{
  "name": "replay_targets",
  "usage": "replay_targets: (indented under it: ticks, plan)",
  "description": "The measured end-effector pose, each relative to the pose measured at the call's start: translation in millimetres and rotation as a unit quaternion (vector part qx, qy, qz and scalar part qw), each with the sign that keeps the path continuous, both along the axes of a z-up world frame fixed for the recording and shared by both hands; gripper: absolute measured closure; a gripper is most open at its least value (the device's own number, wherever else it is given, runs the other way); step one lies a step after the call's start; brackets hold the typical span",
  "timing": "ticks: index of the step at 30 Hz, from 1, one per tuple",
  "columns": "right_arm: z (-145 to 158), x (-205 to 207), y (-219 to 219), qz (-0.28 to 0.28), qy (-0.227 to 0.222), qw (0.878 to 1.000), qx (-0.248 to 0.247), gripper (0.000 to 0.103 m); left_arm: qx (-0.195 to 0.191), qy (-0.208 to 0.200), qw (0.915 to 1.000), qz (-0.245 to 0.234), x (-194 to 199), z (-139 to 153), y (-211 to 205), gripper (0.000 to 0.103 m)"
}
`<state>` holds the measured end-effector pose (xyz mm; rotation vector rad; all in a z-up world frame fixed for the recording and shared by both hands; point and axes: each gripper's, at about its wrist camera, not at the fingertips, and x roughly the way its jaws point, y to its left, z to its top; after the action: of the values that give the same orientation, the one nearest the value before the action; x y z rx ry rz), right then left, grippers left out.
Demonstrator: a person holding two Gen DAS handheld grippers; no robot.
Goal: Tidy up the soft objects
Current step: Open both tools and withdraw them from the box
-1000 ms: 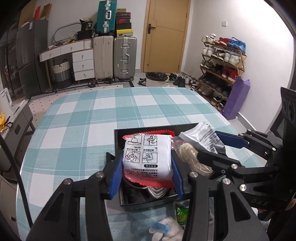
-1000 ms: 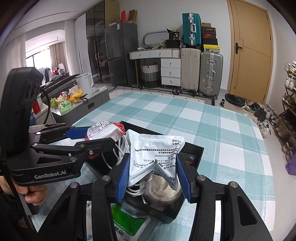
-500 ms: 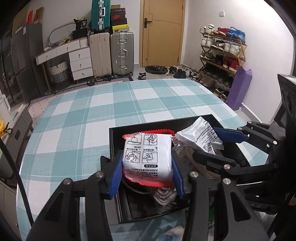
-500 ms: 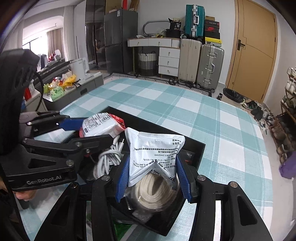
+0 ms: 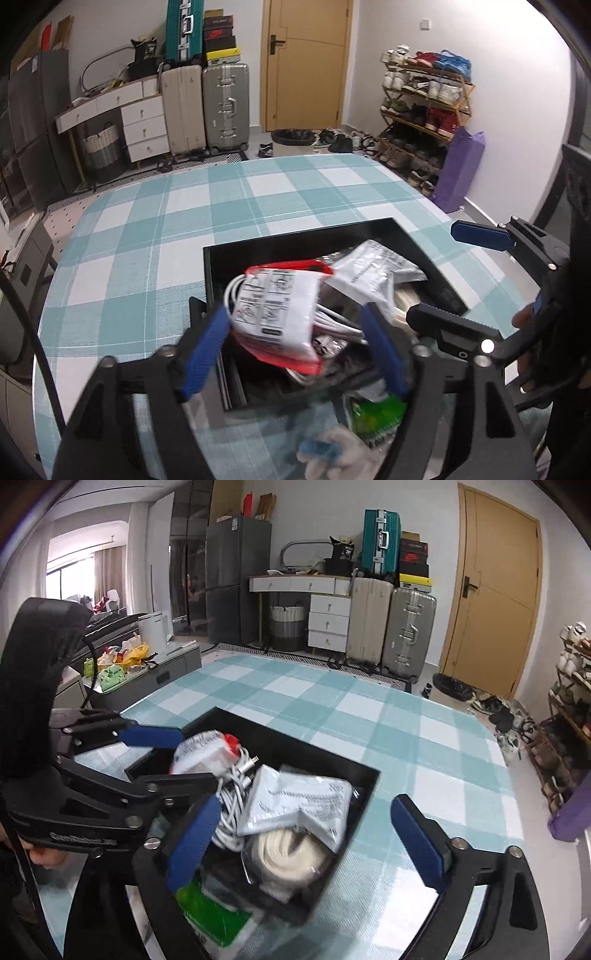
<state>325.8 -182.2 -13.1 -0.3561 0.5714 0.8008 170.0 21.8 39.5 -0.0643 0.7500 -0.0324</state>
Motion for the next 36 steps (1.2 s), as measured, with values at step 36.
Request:
replay_targets:
  ticks: [36]
  plan:
    - [-66, -48, -1, -0.013, 0.124, 0.991, -0.045, 0.001, 0.017, 0.014, 0.9969, 0.076, -87, -42, 12, 0.0]
